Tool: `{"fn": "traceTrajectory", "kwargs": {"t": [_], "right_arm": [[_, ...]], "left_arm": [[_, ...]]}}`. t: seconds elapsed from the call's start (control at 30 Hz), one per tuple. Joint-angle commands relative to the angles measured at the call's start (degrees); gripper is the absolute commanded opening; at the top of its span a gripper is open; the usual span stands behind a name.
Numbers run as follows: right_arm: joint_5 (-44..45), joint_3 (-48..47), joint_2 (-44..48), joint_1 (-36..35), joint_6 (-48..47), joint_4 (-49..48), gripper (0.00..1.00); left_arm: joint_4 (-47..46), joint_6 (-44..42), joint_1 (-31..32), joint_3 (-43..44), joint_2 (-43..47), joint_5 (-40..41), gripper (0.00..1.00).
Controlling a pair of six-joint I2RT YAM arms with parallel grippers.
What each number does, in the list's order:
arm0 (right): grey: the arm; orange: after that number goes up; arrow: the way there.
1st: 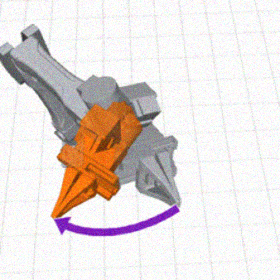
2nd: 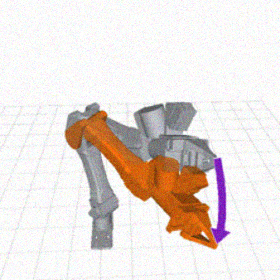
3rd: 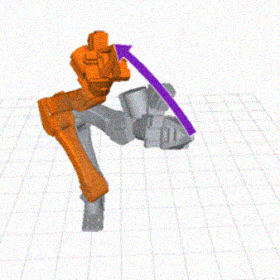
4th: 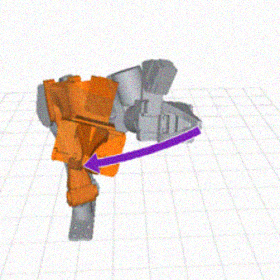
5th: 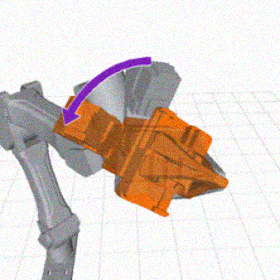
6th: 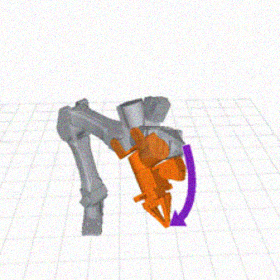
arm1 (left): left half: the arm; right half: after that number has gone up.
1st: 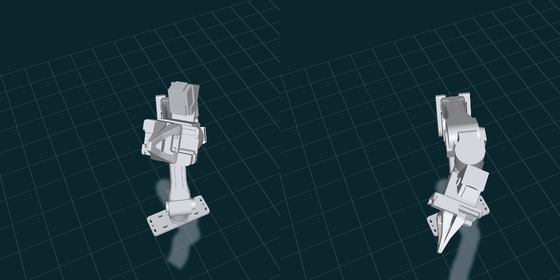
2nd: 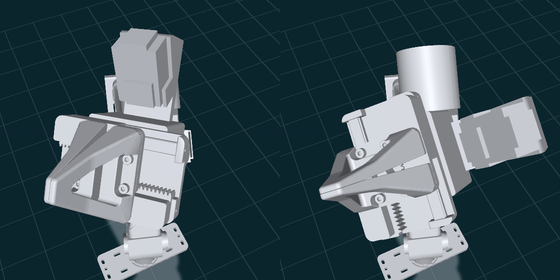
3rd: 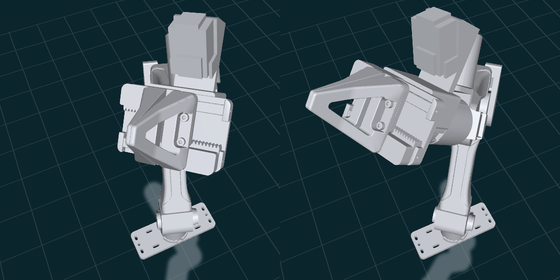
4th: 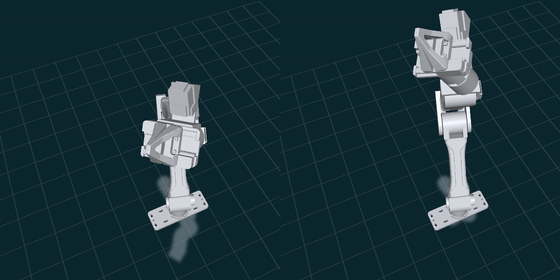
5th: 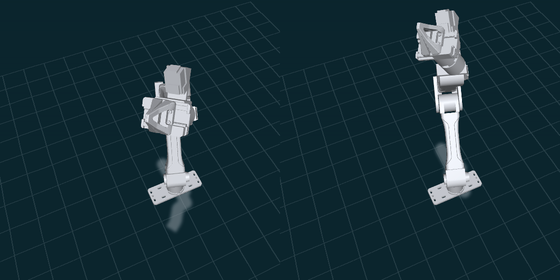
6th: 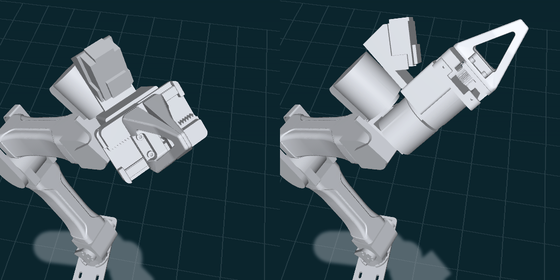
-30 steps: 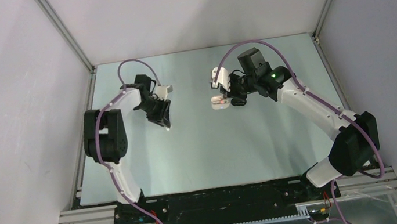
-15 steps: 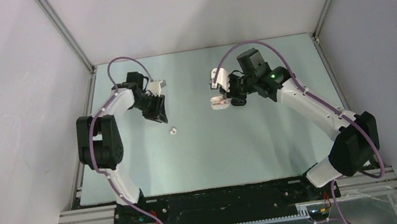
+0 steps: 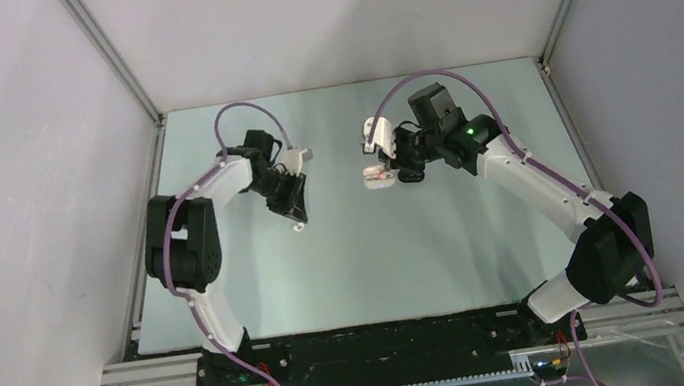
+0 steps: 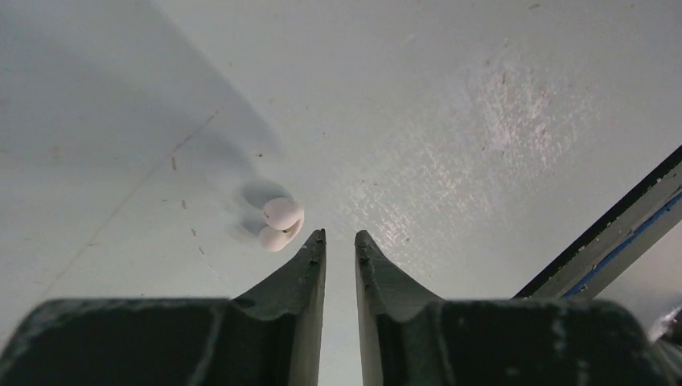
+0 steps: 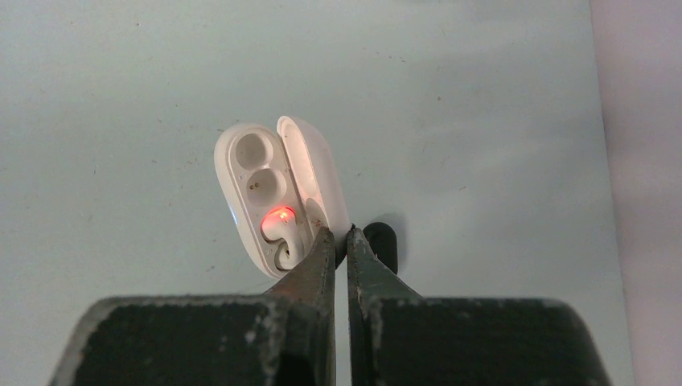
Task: Insert the wireless bluetooth earbuds into the charging case
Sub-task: Pick up the earbud from the center of the board.
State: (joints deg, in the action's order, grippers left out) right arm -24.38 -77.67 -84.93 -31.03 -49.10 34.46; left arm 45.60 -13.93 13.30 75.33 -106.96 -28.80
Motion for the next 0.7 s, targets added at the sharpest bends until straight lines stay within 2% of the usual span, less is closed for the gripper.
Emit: {"fn": "traceTrajectory", "kwargs": {"t": [0.0,0.67], "right_arm": [[-0.21,-0.2,1.74,-0.1,0.32,-1.12,0.0],[-0.32,-0.2,1.69,-0.07,0.67,-1.27,0.0]], "left_arm": [[0.09,0.83,0.52,-1.6,-1.48,-1.0,0.24],[0.03,-1.14,1.2,1.93,-4.22,5.38,0.31]]}}
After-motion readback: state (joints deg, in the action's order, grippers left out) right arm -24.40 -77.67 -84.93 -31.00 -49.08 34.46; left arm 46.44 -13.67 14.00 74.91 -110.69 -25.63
